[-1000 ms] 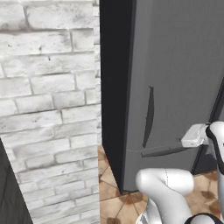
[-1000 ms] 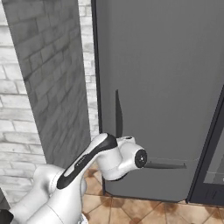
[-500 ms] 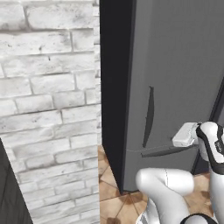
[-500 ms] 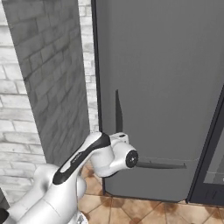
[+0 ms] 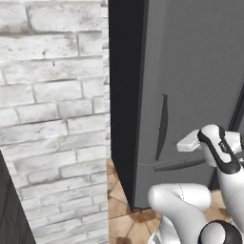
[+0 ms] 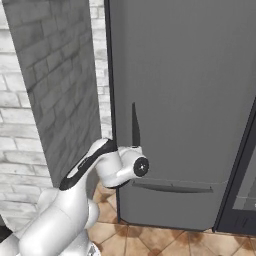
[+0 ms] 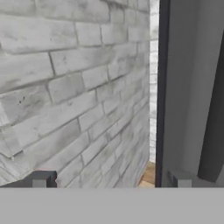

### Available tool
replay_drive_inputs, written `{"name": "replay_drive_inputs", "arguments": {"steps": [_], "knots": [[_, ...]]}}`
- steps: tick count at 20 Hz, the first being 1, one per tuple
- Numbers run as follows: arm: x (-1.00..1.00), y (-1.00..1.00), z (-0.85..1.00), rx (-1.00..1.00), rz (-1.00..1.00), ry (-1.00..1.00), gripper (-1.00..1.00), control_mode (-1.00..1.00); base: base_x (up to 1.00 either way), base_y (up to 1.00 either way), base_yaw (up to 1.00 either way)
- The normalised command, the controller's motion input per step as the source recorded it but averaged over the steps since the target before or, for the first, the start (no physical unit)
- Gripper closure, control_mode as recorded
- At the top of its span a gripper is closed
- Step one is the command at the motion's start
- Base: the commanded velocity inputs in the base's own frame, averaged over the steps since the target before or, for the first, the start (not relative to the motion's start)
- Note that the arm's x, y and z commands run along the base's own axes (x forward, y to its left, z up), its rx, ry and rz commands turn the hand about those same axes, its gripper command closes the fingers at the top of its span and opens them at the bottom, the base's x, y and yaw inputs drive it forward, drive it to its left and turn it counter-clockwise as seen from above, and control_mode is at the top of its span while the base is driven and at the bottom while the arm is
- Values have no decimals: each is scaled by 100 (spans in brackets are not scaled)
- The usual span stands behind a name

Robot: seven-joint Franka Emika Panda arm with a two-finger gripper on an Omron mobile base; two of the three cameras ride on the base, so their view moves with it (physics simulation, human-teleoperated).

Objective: Gather the sweet potato and bell pepper from the fridge and place them on a tray on the dining counter. Then gather the steaks from the fridge and place them on the other tray.

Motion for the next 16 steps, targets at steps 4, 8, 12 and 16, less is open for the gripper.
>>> {"name": "replay_drive_inputs", "arguments": {"steps": [4, 8, 12, 16], "knots": [[34, -6, 3, 5, -8, 1, -100, -100, 0, 0, 0], [28, -9, 2, 7, -10, 0, -100, -100, 0, 0, 0], [21, -4, 0, 5, -10, 0, -100, -100, 0, 0, 0], [14, -1, 0, 0, -11, -2, -100, -100, 0, 0, 0]]}}
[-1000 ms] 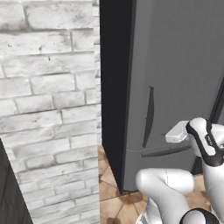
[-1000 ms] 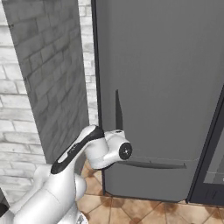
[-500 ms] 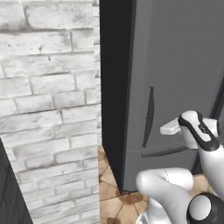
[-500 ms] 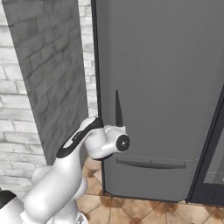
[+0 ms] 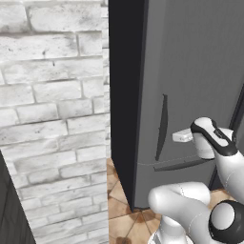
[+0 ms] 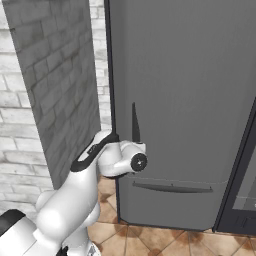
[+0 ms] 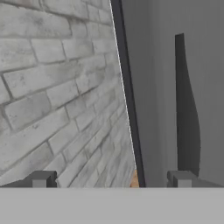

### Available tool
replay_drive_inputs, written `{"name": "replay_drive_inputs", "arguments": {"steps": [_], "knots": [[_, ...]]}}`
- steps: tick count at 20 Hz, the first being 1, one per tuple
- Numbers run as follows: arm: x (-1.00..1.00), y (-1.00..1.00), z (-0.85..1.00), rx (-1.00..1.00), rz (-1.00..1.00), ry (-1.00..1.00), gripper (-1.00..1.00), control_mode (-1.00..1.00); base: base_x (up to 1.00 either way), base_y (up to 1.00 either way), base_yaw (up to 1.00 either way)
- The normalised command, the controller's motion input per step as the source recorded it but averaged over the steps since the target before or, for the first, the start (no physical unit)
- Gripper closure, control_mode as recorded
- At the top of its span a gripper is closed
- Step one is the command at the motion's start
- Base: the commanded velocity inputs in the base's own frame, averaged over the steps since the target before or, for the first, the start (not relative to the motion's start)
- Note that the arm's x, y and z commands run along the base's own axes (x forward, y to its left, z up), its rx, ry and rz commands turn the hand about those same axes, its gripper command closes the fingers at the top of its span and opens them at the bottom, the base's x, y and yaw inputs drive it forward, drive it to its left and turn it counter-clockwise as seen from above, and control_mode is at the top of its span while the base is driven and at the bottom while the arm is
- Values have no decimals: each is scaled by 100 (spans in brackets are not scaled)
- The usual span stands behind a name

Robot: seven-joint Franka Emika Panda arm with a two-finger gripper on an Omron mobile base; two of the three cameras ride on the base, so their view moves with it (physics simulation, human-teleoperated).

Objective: Gather the sweet potato and bell pepper from the fridge and place them on a tray on the dining counter. Then gather the steaks from the fridge and place them on the other tray.

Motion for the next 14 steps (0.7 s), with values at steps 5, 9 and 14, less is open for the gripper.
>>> {"name": "replay_drive_inputs", "arguments": {"steps": [5, 9, 14], "knots": [[13, -13, 1, 0, -10, -9, -100, -100, 0, 0, 0], [8, 0, 3, 0, -7, -9, -100, -100, 0, 0, 0], [7, 0, 8, 0, -3, -6, -100, -100, 0, 0, 0]]}}
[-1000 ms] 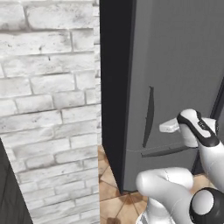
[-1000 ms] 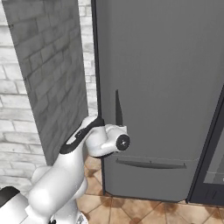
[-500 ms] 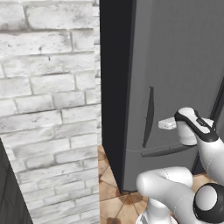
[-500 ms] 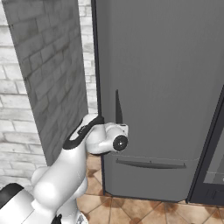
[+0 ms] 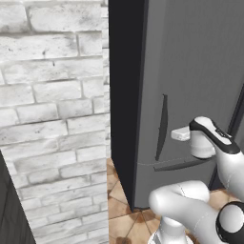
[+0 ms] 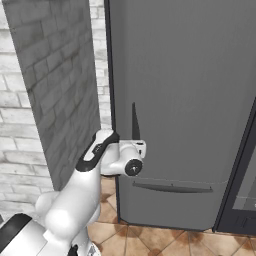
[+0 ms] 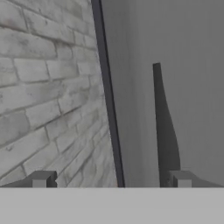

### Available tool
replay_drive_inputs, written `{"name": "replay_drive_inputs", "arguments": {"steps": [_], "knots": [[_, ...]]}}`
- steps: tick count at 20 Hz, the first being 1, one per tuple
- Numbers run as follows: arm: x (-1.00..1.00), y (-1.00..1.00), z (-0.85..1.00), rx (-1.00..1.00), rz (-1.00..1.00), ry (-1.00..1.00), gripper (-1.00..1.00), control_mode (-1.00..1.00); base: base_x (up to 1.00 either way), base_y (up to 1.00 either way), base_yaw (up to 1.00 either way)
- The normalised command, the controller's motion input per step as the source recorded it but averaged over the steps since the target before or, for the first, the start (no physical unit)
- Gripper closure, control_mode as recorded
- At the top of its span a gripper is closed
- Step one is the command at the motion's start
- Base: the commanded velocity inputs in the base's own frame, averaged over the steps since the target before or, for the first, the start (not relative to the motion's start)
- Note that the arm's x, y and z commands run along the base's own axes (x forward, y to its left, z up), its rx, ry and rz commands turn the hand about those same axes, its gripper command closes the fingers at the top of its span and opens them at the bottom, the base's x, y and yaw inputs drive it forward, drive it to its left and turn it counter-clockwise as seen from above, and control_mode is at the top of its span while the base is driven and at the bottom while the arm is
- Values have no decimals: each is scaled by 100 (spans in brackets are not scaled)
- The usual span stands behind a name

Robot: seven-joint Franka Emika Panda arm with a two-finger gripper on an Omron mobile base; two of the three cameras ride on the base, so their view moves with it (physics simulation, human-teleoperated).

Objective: Gather the sweet potato and bell pepper from the fridge and place them on a tray on the dining counter. Then gather the steaks from the fridge and place them on the other tray.

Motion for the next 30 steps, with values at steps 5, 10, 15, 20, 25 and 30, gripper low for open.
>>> {"name": "replay_drive_inputs", "arguments": {"steps": [5, 10, 15, 20, 25, 30], "knots": [[25, -6, 14, 0, -5, -4, -100, -100, 0, 0, 0], [29, -3, 1, 0, -3, -2, -100, -100, 0, 0, 0], [34, 0, 0, 0, -2, 0, -100, -100, 0, 0, 0], [33, -16, 0, 0, -5, -1, -100, -100, 0, 0, 0], [27, -15, 0, 0, -5, 0, -100, -100, 0, 0, 0], [16, -10, 0, 0, -5, 0, -100, -100, 0, 0, 0]]}}
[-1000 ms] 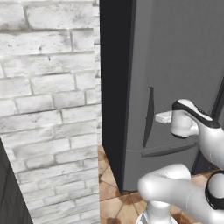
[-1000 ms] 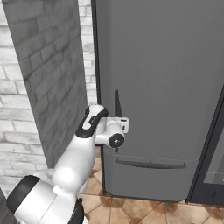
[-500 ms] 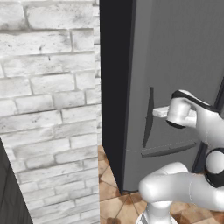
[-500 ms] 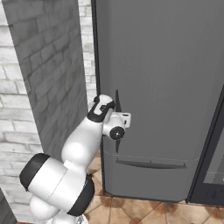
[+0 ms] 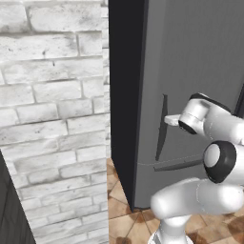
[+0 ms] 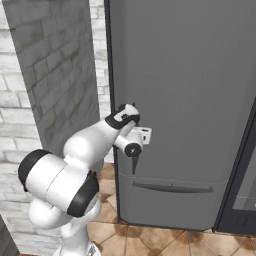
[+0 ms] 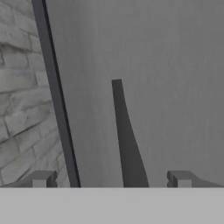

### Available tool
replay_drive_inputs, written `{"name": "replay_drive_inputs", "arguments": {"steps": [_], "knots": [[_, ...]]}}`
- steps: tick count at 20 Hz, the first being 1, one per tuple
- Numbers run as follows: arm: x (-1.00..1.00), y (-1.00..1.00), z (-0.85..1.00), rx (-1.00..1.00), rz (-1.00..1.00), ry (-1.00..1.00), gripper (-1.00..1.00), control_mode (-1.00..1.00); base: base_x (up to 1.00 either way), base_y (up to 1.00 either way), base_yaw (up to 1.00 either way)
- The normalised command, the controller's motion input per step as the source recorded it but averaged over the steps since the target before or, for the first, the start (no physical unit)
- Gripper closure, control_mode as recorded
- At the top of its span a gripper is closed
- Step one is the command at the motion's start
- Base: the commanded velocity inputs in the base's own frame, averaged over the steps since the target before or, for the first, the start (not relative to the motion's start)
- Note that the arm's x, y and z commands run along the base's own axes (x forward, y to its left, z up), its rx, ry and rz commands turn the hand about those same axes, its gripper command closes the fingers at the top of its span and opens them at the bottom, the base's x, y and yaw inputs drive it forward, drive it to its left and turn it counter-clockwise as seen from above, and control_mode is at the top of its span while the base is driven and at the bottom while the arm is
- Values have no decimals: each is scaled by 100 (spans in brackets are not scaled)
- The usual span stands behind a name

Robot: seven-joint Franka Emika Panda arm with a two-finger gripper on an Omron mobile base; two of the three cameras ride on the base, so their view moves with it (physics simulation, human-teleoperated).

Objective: Gather the sweet potato and bell pepper from the fridge and place them on a tray on the dining counter. Then gather the steaks from the fridge and place them on the other tray.

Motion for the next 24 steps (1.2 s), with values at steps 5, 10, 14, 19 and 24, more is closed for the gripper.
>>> {"name": "replay_drive_inputs", "arguments": {"steps": [5, 10, 14, 19, 24], "knots": [[2, 0, -1, 0, 0, 0, -100, -100, 0, 0, 0], [6, -5, -1, 0, 0, 0, -100, -100, 0, 0, 0], [18, -8, 0, 0, 0, 0, -100, -100, 0, 0, 0], [23, -13, 0, 0, 0, 0, -100, -100, 0, 0, 0], [18, -11, 0, 0, 0, 0, -100, -100, 0, 0, 0]]}}
